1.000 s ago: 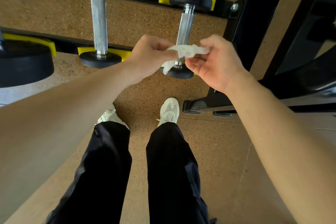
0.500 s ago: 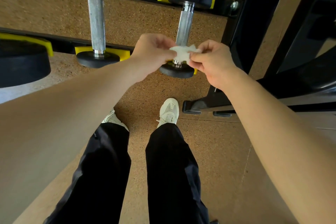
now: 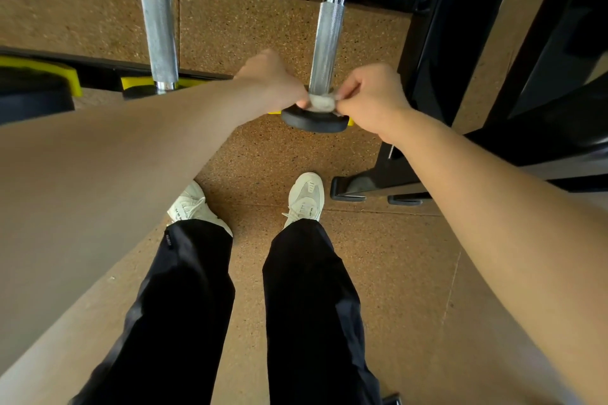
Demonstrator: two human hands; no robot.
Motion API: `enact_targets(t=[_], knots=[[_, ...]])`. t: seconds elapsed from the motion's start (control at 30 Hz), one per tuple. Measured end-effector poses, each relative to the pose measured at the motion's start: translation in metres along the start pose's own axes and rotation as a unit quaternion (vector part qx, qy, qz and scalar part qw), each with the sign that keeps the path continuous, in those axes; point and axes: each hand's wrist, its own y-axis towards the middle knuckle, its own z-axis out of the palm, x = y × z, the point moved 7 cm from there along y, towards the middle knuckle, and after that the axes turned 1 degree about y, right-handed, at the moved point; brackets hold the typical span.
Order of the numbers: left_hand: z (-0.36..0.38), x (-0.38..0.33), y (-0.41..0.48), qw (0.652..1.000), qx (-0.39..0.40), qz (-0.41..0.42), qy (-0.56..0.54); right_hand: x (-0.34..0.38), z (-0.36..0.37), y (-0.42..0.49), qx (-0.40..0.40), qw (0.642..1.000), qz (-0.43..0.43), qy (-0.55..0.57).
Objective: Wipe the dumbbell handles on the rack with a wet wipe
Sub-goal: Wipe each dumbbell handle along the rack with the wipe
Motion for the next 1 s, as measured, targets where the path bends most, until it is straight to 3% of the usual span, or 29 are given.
enact_targets(t=[0.07, 0.23, 0.43, 0.57, 0.77, 0.9, 1.0], knots=[[0.005, -0.006, -0.004, 1.0, 0.01, 0.024, 0.011, -0.006, -0.005, 0.002, -0.036, 0.999, 0.01, -0.01], [-0.018, 0.017, 0.0, 0.992, -0.096, -0.022, 0.073, 0.019, 0.006, -0.001, -0.047, 0.997, -0.065, 0.003], [-0.016, -0.014, -0.016, 0.988, -0.108, 0.101, 0.041, -0.007, -0.018, 0.003, -0.184, 0.981, -0.015, 0.055], [-0.024, 0.005, -0.006, 0.988, -0.153, 0.005, 0.001, 0.019, -0.004, 0.003, -0.125, 0.987, -0.1, 0.028], [-0.024, -0.023, -0.004, 0.985, -0.149, 0.089, 0.003, 0.009, -0.035, 0.013, -0.232, 0.971, -0.033, 0.047], [-0.041, -0.018, 0.017, 0.984, -0.132, 0.032, -0.119, 0.033, -0.02, 0.013, -0.182, 0.977, -0.105, 0.028], [-0.036, -0.036, 0.018, 0.983, -0.085, 0.077, -0.141, 0.015, -0.048, 0.023, -0.258, 0.961, -0.024, 0.099]])
